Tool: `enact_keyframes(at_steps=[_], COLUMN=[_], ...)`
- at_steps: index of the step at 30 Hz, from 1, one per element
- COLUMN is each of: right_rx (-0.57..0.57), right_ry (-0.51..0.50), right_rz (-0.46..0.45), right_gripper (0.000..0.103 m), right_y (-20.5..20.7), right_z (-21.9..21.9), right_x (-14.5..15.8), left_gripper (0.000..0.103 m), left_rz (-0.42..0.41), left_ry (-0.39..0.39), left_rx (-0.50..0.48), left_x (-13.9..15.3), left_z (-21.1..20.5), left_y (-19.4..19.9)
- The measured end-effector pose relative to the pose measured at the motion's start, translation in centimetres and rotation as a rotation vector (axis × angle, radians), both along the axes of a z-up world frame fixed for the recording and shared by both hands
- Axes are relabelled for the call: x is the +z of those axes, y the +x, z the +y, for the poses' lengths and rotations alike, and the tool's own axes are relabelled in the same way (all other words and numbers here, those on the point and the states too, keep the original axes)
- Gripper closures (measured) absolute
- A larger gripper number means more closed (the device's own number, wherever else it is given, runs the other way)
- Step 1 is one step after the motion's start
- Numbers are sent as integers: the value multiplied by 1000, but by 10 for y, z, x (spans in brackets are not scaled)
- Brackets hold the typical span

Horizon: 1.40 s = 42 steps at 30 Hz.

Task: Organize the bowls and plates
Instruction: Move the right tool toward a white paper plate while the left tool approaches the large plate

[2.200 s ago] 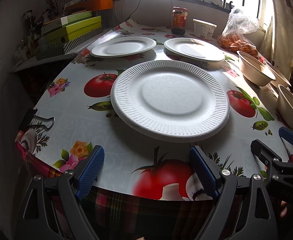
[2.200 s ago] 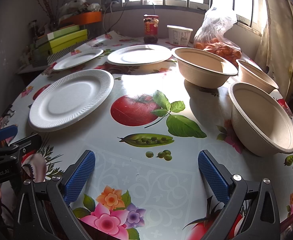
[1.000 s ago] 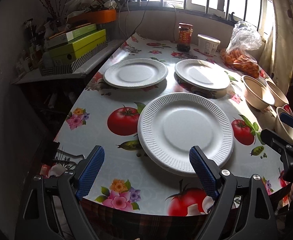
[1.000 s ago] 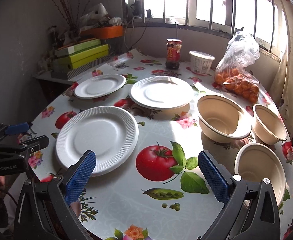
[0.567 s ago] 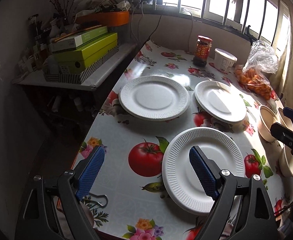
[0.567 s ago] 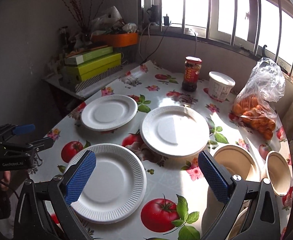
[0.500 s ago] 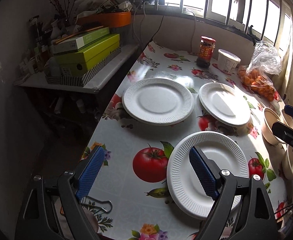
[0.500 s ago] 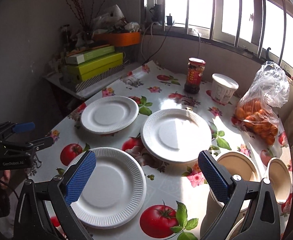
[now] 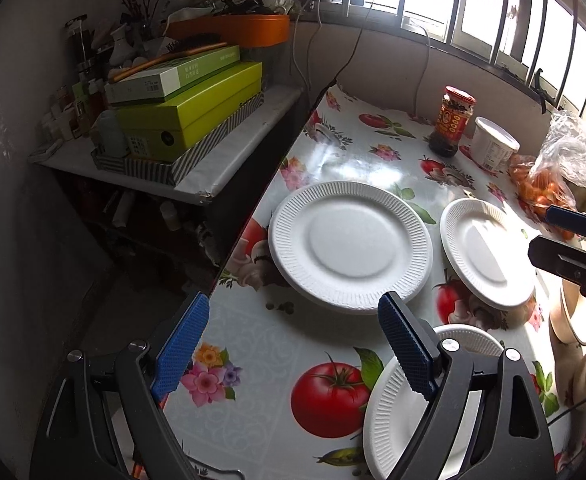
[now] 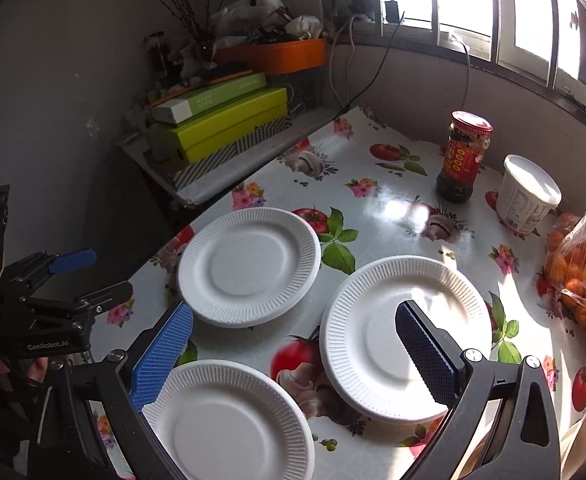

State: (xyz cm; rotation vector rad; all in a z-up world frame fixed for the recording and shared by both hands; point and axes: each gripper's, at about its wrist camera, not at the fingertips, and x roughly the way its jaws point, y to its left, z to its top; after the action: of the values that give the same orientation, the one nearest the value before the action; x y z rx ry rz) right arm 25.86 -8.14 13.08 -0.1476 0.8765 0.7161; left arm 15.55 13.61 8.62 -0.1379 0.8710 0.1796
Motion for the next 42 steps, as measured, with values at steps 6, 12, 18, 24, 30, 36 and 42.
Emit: enact_keyframes(at_steps=[6,12,18,24,30,36,42], right_rx=[28,34,34,29,23,23,20], right_ry=[-22,-6,-20,-11,2,23,35], right_rz=[109,183,228,304,339,363,373], right_gripper=[0,2,3,15,21,28,37], right_y=[44,75,96,112,119,123,125], right_z=[21,35,46,56,58,59,59], right_x=[-28,-50,-67,-86,-98,-103,-104], left_gripper=[16,16,16,16,18,28,36], left_rz=[54,77,99,128,136,138,141], left_ry=[-59,-117,-118,-149,-180,-222,-237], left_rx=[22,77,62,74,68,60,52], left_x=[-15,-27,-34,-47,-54,-59,-62], left_z=[16,32,35,41,45,46,44], left_y=[27,46,61,70,75,79,82])
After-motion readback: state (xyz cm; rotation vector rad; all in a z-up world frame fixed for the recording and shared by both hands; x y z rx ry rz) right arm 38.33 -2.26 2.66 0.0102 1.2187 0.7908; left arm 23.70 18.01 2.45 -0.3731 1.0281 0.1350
